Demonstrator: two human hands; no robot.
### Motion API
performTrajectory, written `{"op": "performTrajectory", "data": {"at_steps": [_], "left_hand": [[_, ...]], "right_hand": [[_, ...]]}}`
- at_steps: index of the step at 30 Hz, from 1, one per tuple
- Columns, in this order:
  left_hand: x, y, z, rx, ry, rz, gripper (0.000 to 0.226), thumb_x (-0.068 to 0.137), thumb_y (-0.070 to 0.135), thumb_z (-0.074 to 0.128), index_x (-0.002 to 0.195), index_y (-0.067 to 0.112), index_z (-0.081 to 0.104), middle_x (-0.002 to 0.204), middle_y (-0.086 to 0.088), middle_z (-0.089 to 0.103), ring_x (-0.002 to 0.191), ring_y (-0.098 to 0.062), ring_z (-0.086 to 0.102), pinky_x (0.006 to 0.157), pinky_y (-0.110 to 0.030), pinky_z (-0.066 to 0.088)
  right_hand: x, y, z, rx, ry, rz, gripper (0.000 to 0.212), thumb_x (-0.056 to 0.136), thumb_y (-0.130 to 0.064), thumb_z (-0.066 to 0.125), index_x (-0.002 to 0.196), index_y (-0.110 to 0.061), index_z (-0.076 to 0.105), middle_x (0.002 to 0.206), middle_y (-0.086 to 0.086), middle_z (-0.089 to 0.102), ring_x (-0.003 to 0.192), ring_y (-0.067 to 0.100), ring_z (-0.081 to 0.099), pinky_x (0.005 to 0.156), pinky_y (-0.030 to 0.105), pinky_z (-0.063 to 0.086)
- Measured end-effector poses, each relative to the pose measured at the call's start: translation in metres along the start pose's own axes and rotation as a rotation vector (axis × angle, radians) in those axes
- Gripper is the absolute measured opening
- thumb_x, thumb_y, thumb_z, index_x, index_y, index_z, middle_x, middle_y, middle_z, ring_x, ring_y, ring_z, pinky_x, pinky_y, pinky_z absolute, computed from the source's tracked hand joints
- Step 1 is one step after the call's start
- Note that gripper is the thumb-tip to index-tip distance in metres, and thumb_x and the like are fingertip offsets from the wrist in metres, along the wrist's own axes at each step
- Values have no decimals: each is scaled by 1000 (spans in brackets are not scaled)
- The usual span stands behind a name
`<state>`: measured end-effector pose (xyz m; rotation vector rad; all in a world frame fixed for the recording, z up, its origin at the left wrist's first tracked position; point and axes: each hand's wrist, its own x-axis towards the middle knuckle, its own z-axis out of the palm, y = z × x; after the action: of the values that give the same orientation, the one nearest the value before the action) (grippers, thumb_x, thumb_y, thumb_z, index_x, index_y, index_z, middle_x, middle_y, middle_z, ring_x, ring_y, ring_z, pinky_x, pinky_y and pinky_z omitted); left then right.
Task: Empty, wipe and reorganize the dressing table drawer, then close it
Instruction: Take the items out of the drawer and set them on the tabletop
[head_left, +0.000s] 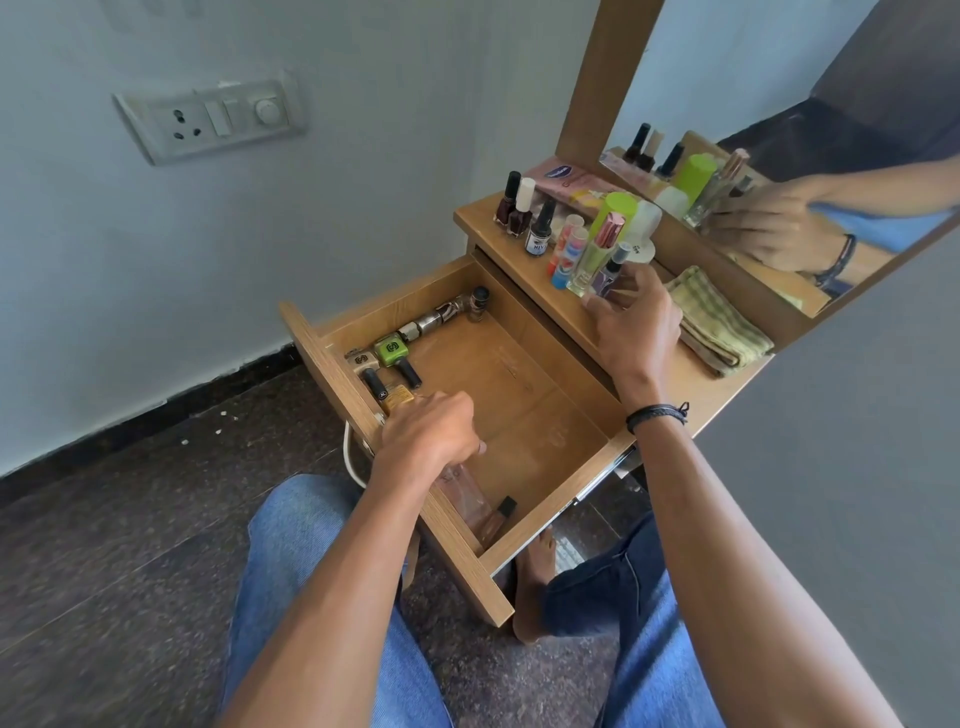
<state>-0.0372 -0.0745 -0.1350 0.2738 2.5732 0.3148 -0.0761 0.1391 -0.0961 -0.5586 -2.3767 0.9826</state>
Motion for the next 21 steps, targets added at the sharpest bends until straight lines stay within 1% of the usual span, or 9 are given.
{"op": "performTrajectory", "data": {"at_steps": [5, 6, 9, 10, 12, 14, 17, 19, 21], "left_hand": [[1, 0, 1, -10, 4, -3, 36, 90, 50, 67, 112, 22, 66, 106, -1, 69, 93, -23, 65, 68, -35, 38], [2, 0, 2, -9, 6, -3, 35, 90, 50, 67, 111, 23, 66, 105, 0, 69, 92, -23, 65, 67, -35, 38], [3, 0, 2, -9, 9, 0, 32, 89, 50, 68, 107, 24, 67, 102, 1, 69, 88, -22, 63, 64, -34, 36], [3, -1, 2, -10, 8, 1, 31, 89, 50, 68, 107, 25, 67, 102, 2, 69, 86, -22, 62, 63, -34, 35], [3, -1, 3, -13, 4, 4, 31, 89, 50, 68, 107, 25, 67, 101, 3, 69, 86, -21, 62, 65, -34, 36], [3, -1, 2, -16, 2, 4, 31, 89, 50, 68, 107, 25, 67, 102, 2, 70, 88, -22, 63, 67, -35, 37], [2, 0, 0, -8, 2, 1, 34, 90, 50, 68, 111, 23, 66, 107, -1, 69, 88, -22, 61, 70, -36, 39], [0, 0, -2, 7, -5, 0, 35, 90, 49, 68, 113, 22, 66, 110, -2, 68, 89, -22, 61, 72, -36, 42], [-1, 2, -4, 22, -28, 0, 34, 90, 45, 69, 115, 21, 66, 112, -3, 69, 92, -22, 63, 77, -37, 47]], "right_hand": [[5, -4, 4, -5, -14, 0, 49, 84, -26, 83, 129, -19, 65, 119, -4, 70, 99, 9, 62, 87, 29, 50], [6, -5, 5, -9, -17, -4, 49, 84, -25, 83, 129, -19, 64, 120, -4, 69, 98, 8, 61, 86, 27, 49], [8, -10, 7, 0, -14, -6, 48, 84, -22, 83, 127, -20, 62, 120, -3, 65, 93, 4, 59, 78, 14, 42], [8, -11, 8, 13, -12, -3, 47, 84, -21, 83, 125, -21, 61, 119, -4, 65, 92, 4, 60, 77, 13, 42], [9, -12, 9, 40, -10, 6, 47, 83, -21, 83, 122, -23, 59, 117, -5, 64, 93, 5, 62, 81, 20, 51], [7, -11, 10, 53, -1, 13, 49, 81, -21, 85, 121, -24, 57, 114, -7, 62, 92, 4, 62, 85, 27, 54], [1, -10, 9, 48, 34, 9, 52, 80, -24, 86, 120, -25, 54, 110, -9, 57, 92, 4, 58, 85, 30, 52], [-10, -10, 6, 69, 78, -14, 49, 80, -23, 85, 118, -23, 53, 112, -8, 56, 91, 3, 56, 85, 31, 54], [-30, -11, 3, 105, 127, -109, 42, 82, -16, 82, 114, -17, 55, 112, -5, 56, 88, 2, 54, 81, 26, 56]]}}
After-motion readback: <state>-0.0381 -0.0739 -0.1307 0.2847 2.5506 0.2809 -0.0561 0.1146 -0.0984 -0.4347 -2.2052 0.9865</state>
